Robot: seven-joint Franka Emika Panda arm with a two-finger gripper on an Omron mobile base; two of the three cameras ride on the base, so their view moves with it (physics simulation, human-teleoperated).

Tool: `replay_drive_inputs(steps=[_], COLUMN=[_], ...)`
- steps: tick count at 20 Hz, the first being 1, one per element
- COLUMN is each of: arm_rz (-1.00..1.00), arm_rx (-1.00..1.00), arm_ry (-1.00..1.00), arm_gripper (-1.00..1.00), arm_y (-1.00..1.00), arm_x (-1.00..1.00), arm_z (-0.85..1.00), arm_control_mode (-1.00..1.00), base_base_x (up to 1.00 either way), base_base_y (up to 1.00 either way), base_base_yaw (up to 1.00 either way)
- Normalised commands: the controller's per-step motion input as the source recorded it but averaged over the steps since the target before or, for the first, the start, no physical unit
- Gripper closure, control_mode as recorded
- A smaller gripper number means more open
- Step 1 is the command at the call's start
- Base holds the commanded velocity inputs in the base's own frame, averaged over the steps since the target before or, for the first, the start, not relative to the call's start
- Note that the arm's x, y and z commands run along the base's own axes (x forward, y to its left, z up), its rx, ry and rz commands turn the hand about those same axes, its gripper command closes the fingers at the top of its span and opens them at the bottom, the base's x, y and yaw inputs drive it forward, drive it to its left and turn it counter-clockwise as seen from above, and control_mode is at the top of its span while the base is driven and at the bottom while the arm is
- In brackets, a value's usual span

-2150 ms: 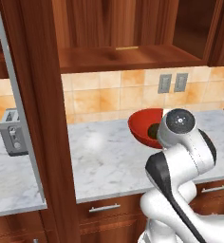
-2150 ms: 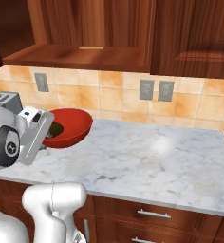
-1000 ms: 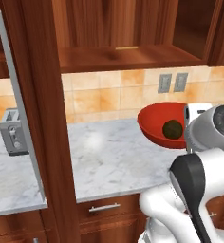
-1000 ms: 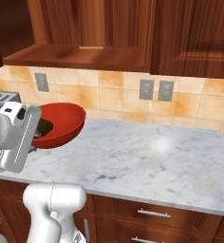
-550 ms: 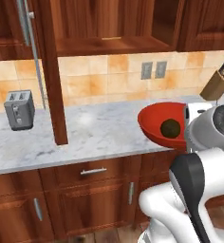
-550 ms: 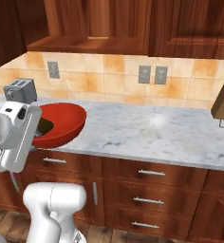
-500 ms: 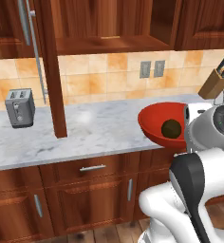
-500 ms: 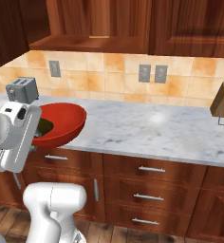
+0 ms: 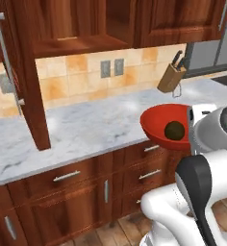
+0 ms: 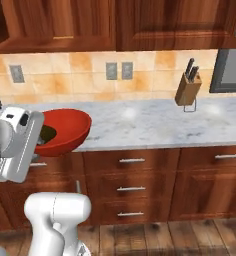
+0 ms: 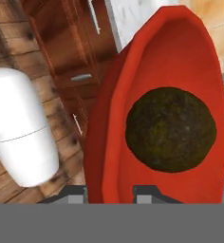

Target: Pick the avocado from the cabinet and place it in the bowl. Then pick the bowl and place it in the sink. Then turn on the sink facuet.

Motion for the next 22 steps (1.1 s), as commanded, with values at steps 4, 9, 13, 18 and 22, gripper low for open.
replay_drive_inputs(steps=[4, 9, 13, 18, 22], arm_rz=[0.0, 0.0, 0.0, 0.0, 0.0], arm_rx=[0.0, 0.0, 0.0, 0.0, 0.0], arm_ry=[0.0, 0.0, 0.0, 0.0, 0.0], arm_gripper=[1.0, 1.0, 1.0, 1.0, 1.0], arm_y=[0.0, 0.0, 0.0, 0.0, 0.0], arm_x=[0.0, 0.0, 0.0, 0.0, 0.0], arm_z=[0.0, 0.0, 0.0, 0.0, 0.0], arm_control_mode=[1.0, 1.0, 1.0, 1.0, 1.0], base_base_x=[0.0, 0.03, 0.43, 0.58, 0.62], base_base_y=[-0.17, -0.35, -0.37, -0.32, -0.34], base_base_yaw=[-0.82, -0.81, -0.71, -0.66, -0.64])
